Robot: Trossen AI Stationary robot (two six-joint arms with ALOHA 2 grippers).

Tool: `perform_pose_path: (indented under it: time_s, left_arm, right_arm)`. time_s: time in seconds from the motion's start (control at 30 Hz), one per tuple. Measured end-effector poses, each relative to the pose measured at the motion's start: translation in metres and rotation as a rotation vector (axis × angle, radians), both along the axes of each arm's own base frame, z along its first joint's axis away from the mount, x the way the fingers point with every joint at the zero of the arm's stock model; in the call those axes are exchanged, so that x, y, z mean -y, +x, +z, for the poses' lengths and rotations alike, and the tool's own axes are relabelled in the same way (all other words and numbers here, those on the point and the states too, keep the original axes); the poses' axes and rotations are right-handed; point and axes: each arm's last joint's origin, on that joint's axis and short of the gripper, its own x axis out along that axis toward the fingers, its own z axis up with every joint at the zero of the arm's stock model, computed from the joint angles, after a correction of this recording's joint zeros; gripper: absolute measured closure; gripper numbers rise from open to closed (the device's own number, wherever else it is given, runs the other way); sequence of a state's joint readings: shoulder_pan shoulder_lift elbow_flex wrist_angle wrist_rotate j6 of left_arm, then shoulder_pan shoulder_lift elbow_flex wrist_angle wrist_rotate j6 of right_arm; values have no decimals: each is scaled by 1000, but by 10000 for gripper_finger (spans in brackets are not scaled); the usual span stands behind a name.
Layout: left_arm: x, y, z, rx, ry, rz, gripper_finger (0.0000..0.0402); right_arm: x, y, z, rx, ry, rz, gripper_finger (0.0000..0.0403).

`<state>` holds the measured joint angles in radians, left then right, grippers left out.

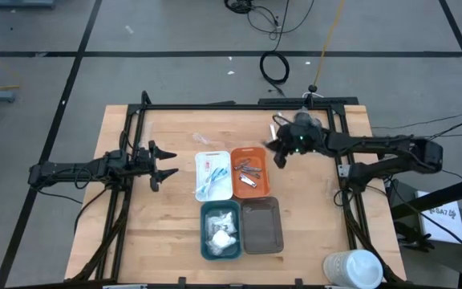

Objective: Pick & Place Travel size toiletries
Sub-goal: Put the nail cutter into the orange bin

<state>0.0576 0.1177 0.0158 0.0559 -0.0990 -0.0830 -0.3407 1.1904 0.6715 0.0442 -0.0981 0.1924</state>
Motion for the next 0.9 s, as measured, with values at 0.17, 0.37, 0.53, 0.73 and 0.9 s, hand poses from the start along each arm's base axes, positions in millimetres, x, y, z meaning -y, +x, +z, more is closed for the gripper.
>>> perform_pose_path:
  time_s: [0.17,0.37,0.53,0.73,0.9]
  left_arm:
    - [0,0,0,0,0,0,128]
    - [0,0,0,0,0,0,128]
    - [0,0,0,0,0,0,128]
    - [0,0,0,0,0,0,128]
    - [0,0,0,0,0,0,128]
  right_arm:
    - [-28,11,6,75,15,179,379]
    - [-43,19,2,84,6,236,379]
    - [-44,32,-11,78,17,249,379]
    - [-43,46,-35,14,48,268,379]
    - [-41,56,-48,-33,60,268,378]
